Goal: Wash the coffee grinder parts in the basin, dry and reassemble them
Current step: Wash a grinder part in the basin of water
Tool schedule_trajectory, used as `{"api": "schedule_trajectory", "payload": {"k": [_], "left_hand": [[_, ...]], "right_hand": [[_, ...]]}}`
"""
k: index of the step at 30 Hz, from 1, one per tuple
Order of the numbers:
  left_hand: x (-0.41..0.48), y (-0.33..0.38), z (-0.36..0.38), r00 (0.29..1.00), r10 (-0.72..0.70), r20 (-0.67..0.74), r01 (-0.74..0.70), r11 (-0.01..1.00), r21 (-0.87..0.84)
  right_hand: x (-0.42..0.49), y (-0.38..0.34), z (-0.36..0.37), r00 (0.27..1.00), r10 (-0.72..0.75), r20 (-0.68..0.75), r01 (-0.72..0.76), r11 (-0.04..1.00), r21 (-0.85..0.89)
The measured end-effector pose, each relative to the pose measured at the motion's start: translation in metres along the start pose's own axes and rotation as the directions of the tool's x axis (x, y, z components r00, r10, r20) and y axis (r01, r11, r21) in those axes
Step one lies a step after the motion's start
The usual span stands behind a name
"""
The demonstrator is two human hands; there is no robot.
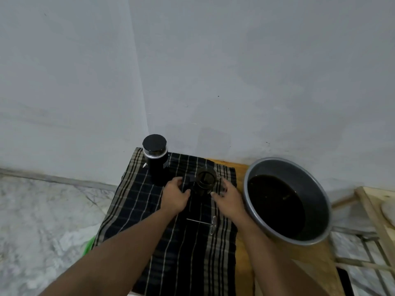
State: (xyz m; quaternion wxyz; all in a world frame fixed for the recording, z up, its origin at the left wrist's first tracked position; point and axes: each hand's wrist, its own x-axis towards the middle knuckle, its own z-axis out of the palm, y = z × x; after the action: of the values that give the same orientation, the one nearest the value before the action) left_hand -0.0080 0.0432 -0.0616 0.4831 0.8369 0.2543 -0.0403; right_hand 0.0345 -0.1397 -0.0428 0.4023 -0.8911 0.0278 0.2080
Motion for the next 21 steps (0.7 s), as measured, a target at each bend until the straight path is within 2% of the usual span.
{"api": "schedule_trajectory", "payload": {"k": [4,6,9,12,14,15,17,18,19,21], "left_hand": [[0.017,0.008,0.01,0.993,0.049,0.105,-0.052,0.998,0.024],[0.02,0.009,0.015,0.995,0.055,0.08,-0.057,0.998,0.02],[0.018,0.012,0.018,1.0,0.022,0.001,-0.022,0.999,-0.04],[0.015,0.022,0.019,0.992,0.117,-0.041,-0.12,0.989,-0.089],[0.01,0.041,0.022,0.953,0.303,-0.022,-0.303,0.95,-0.077],[0.008,0.055,0.027,0.906,0.423,-0.011,-0.423,0.905,-0.053],[0.005,0.085,0.039,0.774,0.633,0.018,-0.632,0.772,0.071],[0.004,0.1,0.048,0.726,0.686,0.05,-0.683,0.711,0.164],[0.005,0.111,0.06,0.706,0.701,0.101,-0.7,0.669,0.251],[0.003,0.131,0.085,0.711,0.664,0.231,-0.691,0.6,0.403]], "right_hand": [[0.029,-0.022,-0.001,0.995,-0.082,0.064,0.086,0.994,-0.068],[0.036,-0.027,0.002,0.992,-0.106,0.066,0.112,0.99,-0.089],[0.034,-0.029,0.003,0.993,-0.119,-0.005,0.118,0.99,-0.082],[0.027,-0.035,-0.018,0.981,-0.124,-0.147,0.134,0.989,0.061],[0.026,-0.034,-0.042,0.968,-0.041,-0.247,0.1,0.967,0.233],[0.025,-0.032,-0.057,0.963,0.024,-0.268,0.071,0.938,0.339],[0.024,-0.025,-0.09,0.956,0.138,-0.259,0.019,0.852,0.522],[0.023,-0.018,-0.105,0.954,0.183,-0.239,-0.007,0.808,0.59],[0.021,-0.01,-0.121,0.95,0.231,-0.209,-0.045,0.765,0.642],[0.019,0.013,-0.143,0.94,0.317,-0.128,-0.133,0.685,0.716]]}}
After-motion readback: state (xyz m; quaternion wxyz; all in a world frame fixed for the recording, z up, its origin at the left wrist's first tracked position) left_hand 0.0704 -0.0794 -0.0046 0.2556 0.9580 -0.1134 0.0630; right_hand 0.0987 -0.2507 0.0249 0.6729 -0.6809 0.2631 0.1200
